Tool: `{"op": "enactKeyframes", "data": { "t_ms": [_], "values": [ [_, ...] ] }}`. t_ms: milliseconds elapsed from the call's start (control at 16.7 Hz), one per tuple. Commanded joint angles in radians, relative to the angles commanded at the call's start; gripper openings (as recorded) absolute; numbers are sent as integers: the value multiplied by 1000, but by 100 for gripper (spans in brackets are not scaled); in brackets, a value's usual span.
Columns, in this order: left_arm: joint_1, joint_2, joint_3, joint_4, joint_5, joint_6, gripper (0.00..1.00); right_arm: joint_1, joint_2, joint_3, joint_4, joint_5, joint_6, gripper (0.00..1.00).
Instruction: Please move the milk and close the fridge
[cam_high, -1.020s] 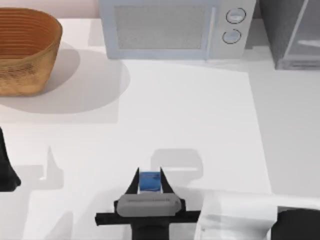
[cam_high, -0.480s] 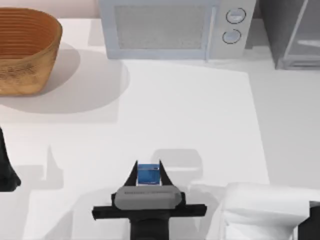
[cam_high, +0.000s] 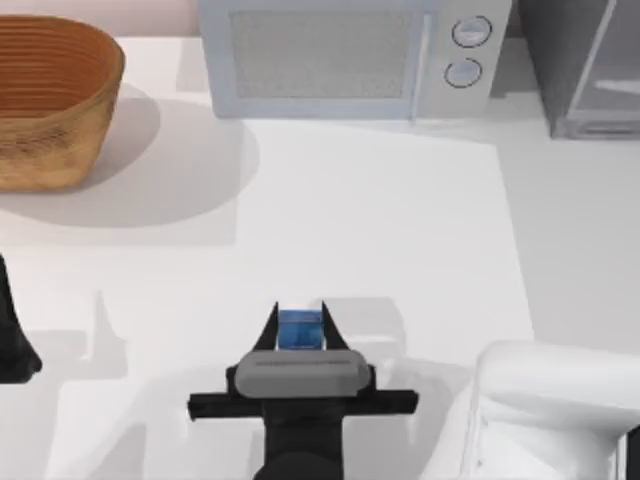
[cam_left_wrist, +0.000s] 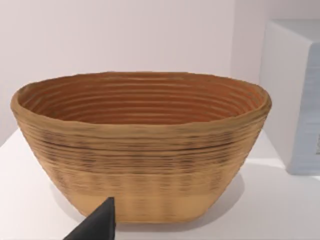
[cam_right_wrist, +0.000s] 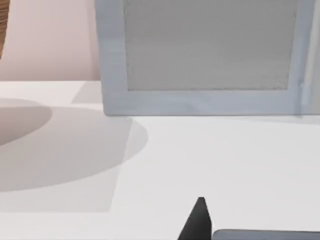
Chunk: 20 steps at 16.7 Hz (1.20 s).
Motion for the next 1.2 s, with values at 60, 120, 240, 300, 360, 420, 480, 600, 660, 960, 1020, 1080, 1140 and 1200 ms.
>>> {"op": "enactKeyframes", "data": {
  "t_ms": [60,120,240,300,360,420,480,600,660,960,1020,1080,1140,1200],
  "values": [
    [0,0,0,0,0,0,100,-31,-23,-9,-3,-31,-2,0],
    [0,0,0,0,0,0,100,-72,-52,-22,-7,-72,-5,0],
    [0,0,0,0,0,0,100,-185,-127,-56,-22,-186,-11,0],
    [0,0,0,0,0,0,100,-258,-173,-79,-33,-259,-14,0],
    [0,0,0,0,0,0,100,-341,-223,-104,-46,-342,-17,0],
    [0,0,0,0,0,0,100,-434,-276,-132,-60,-434,-20,0],
    [0,0,0,0,0,0,100,-533,-331,-161,-77,-531,-23,0],
    [0,0,0,0,0,0,100,-739,-443,-226,-115,-732,-27,0],
    [0,0,0,0,0,0,100,-838,-498,-260,-136,-829,-28,0],
    [0,0,0,0,0,0,100,-1182,-719,-417,-244,-1172,-30,0],
    [0,0,0,0,0,0,100,-1219,-746,-439,-261,-1209,-30,0],
    [0,0,0,0,0,0,100,-1246,-766,-457,-274,-1236,-30,0],
    [0,0,0,0,0,0,100,-1262,-778,-468,-282,-1251,-30,0],
    [0,0,0,0,0,0,100,-1267,-782,-471,-285,-1256,-30,0]
  ]
}}
